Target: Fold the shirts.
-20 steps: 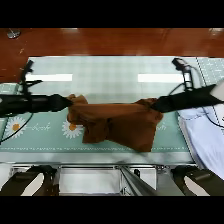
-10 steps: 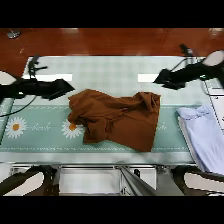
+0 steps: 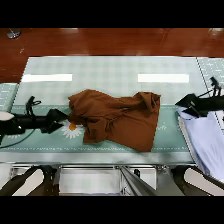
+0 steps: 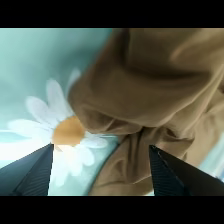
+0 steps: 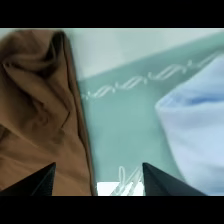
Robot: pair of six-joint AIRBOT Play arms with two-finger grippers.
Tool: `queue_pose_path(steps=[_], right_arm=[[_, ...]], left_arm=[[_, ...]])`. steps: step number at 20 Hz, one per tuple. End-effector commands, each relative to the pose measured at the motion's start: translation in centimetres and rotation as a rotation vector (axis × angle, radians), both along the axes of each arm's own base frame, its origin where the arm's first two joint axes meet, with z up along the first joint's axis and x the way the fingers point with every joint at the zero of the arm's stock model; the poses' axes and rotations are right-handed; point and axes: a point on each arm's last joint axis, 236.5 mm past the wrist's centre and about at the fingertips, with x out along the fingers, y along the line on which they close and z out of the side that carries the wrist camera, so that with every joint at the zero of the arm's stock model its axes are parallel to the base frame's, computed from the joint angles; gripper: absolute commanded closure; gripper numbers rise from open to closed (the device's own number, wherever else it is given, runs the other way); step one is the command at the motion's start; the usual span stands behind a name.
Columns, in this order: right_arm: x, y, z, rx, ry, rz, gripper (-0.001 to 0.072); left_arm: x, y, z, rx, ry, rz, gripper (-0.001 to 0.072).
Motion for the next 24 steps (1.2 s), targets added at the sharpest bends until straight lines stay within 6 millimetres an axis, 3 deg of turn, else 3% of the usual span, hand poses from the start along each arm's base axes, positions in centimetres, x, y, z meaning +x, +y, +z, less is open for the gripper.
queue_pose_path(steps=[1, 7, 8, 10, 15, 20, 24], right_arm=[[-1.3, 2.3, -1.9, 0.046, -0.009, 0.003, 0.0085], [0.0, 5.6, -2.7, 0.03, -0.02, 0.054, 0.0086], [0.2, 6.5, -2.9, 0.044, -0.02, 0.061, 0.0085], [0.9, 7.8, -3.0, 0.076, -0.026, 0.057, 0.0085], [2.5, 10.1, -3.2, 0.096, -0.029, 0.101, 0.0086], [6.1, 12.3, -3.1, 0.101, -0.034, 0.145, 0.0085], [8.2, 14.7, -4.5, 0.116, 0.005, 0.176, 0.0086]], left_arm=[[0.8, -1.1, -1.1, -0.092, -0.067, 0.151, 0.0005], [2.7, -3.3, -2.4, -0.007, -0.132, 0.129, 0.0012], [3.0, -3.6, -2.6, 0.005, -0.135, 0.121, 0.0113], [3.9, -3.9, -2.0, 0.012, -0.169, 0.082, 0.0682], [6.6, -5.0, 2.5, -0.035, -0.29, 0.001, 0.0682], [6.6, -5.3, 2.9, -0.045, -0.295, -0.013, 0.0682], [6.5, -5.5, 2.9, -0.049, -0.294, -0.021, 0.0682]])
